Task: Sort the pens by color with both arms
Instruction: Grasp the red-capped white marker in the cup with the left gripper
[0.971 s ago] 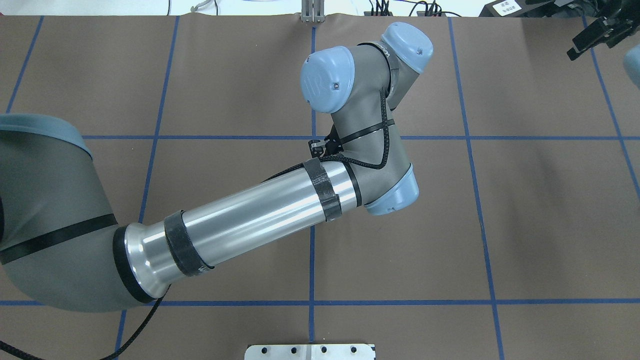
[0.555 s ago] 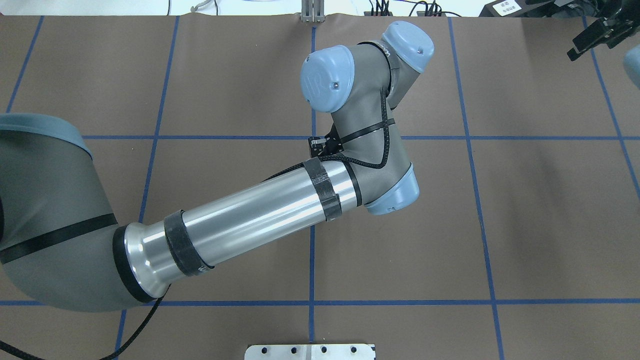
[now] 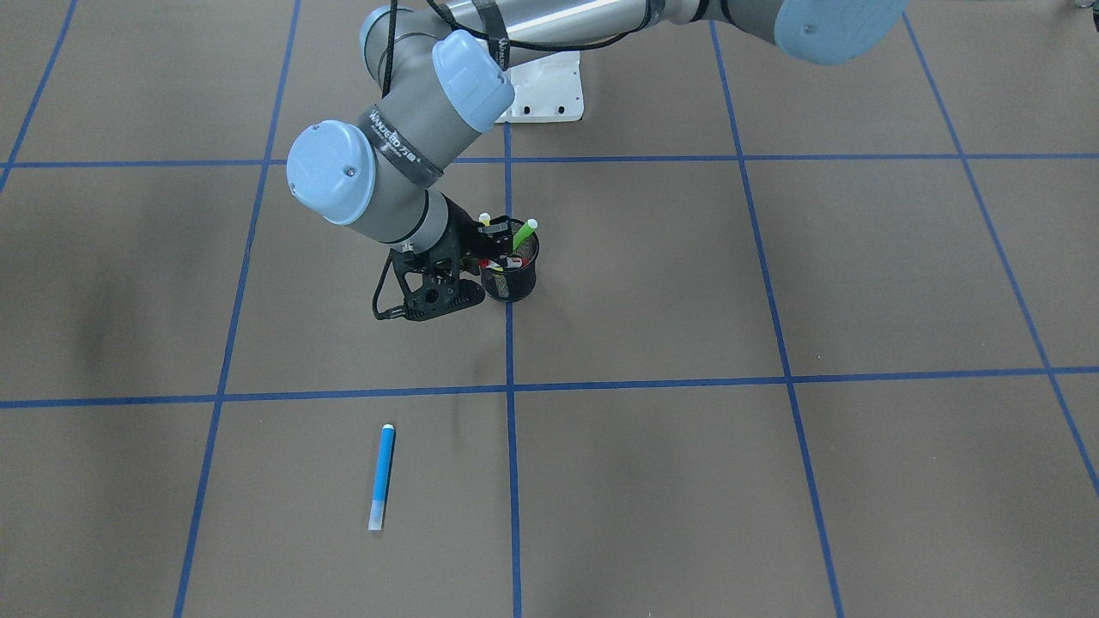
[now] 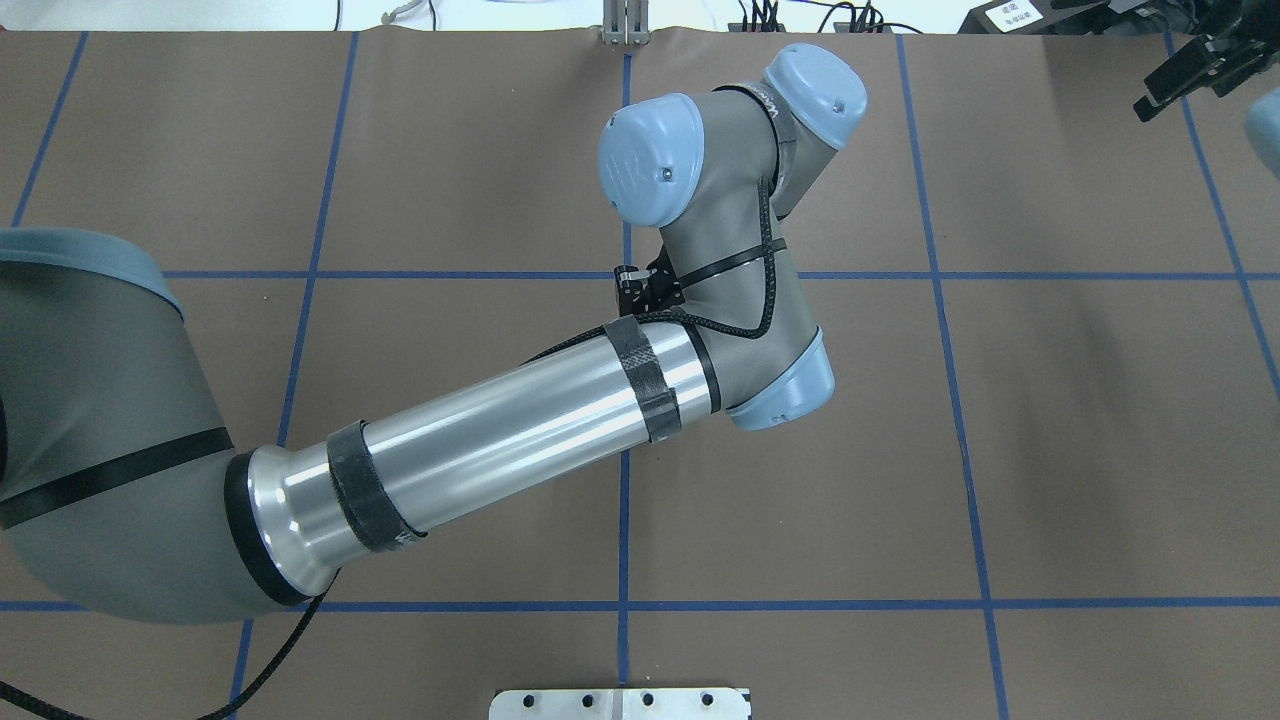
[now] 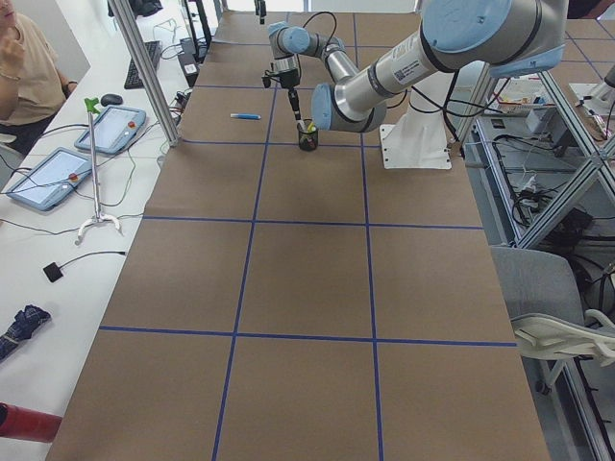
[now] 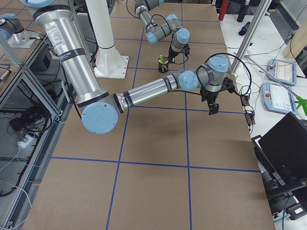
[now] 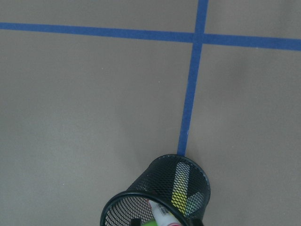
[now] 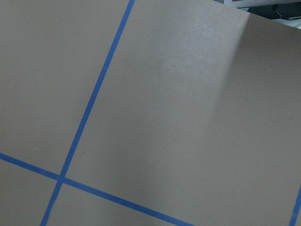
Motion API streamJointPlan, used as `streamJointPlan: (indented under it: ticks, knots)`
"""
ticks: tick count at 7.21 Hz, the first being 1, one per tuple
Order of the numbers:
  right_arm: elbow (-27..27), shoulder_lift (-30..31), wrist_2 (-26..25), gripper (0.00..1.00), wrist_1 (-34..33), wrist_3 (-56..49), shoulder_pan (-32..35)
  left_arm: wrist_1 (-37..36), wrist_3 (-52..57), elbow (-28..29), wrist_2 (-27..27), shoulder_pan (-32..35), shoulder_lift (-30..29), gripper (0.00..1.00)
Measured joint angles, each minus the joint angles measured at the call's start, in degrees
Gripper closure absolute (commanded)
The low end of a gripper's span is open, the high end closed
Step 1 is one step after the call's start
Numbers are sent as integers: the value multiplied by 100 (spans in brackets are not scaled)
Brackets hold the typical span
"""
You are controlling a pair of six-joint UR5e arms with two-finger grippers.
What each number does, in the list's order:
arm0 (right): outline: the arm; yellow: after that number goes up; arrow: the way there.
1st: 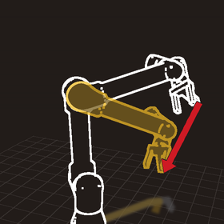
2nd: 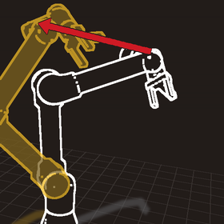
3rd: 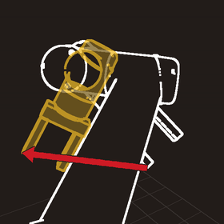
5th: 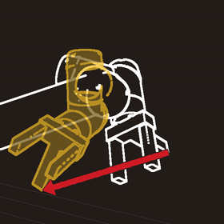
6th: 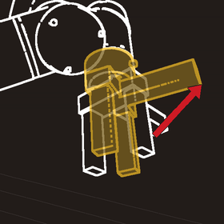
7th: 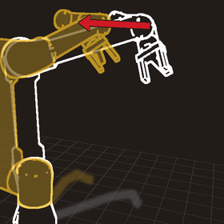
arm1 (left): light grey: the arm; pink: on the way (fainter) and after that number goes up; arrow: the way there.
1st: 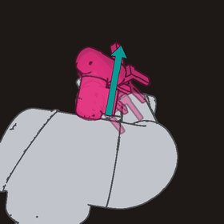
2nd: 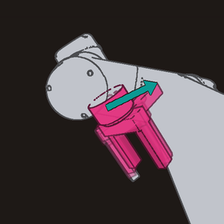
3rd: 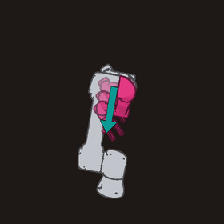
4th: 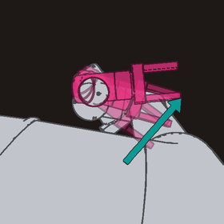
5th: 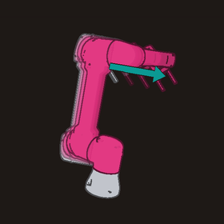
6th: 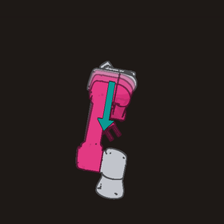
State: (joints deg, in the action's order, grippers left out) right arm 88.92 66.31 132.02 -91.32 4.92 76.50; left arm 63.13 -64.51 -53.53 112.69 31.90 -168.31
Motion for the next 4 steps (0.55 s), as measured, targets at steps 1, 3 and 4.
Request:
streamJointPlan:
  ticks: [1, 3, 4]
  knots:
    - [-3, -2, 0, 0, 0, 0, -2, 15, 0, 0, -7, 0, 5, 63]
    - [-6, -3, 0, 0, 0, 0, -3, 23, 0, -8, -8, -13, 18, 63]
    - [-6, -4, -1, 0, 0, 0, -3, 24, 0, -15, -4, -25, 18, 63]
